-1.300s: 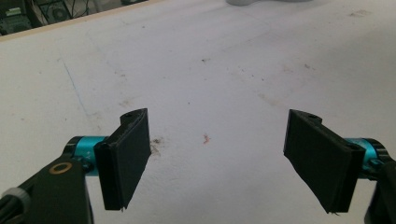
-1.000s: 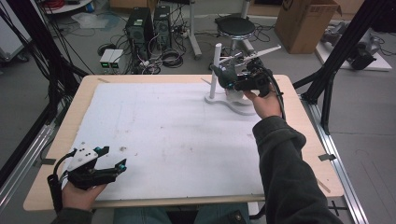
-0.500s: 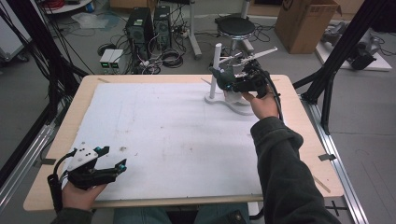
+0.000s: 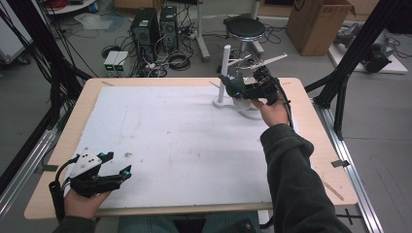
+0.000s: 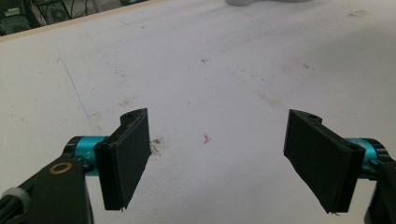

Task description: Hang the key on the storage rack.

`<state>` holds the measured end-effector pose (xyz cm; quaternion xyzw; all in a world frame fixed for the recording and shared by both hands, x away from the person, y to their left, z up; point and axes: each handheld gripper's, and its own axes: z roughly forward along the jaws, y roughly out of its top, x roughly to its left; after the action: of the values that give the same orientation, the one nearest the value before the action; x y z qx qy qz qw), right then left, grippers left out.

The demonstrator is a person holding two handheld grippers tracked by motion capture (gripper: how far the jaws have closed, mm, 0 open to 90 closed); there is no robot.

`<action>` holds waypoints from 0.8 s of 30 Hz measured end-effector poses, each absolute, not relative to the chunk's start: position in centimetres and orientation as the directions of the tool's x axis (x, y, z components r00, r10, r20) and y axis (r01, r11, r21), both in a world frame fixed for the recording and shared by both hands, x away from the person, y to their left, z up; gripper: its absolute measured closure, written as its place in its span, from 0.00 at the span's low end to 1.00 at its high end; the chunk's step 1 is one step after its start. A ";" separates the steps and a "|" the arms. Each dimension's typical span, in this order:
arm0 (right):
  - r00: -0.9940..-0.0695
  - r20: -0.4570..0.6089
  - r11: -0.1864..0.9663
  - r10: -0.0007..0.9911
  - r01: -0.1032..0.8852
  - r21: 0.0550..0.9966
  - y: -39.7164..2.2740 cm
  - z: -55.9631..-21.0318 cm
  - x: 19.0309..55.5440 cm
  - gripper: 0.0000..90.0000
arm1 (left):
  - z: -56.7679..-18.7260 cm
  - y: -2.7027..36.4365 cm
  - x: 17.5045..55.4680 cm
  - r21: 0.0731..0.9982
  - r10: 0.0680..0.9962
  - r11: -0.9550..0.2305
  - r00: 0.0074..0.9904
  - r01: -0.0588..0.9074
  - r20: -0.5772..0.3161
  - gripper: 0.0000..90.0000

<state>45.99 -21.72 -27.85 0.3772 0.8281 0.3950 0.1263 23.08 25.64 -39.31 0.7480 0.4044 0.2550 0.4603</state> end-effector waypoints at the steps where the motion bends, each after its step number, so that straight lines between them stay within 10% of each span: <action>1: -0.683 0.087 0.403 0.725 0.523 0.751 -21.7 -27.8 46.0 0.58 | -39.3 25.7 23.1 0.894 0.840 -0.251 0.543 0.370 0.011 0.26; 24: -0.648 0.134 0.378 0.750 0.586 0.716 -22.4 -29.3 46.3 0.57 | -39.3 25.7 23.1 0.895 0.840 -0.252 0.542 0.369 0.013 0.26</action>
<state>46.33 -22.39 -29.33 0.4055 0.8233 0.3825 0.1069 23.06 25.66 -39.26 0.7485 0.4040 0.2566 0.4590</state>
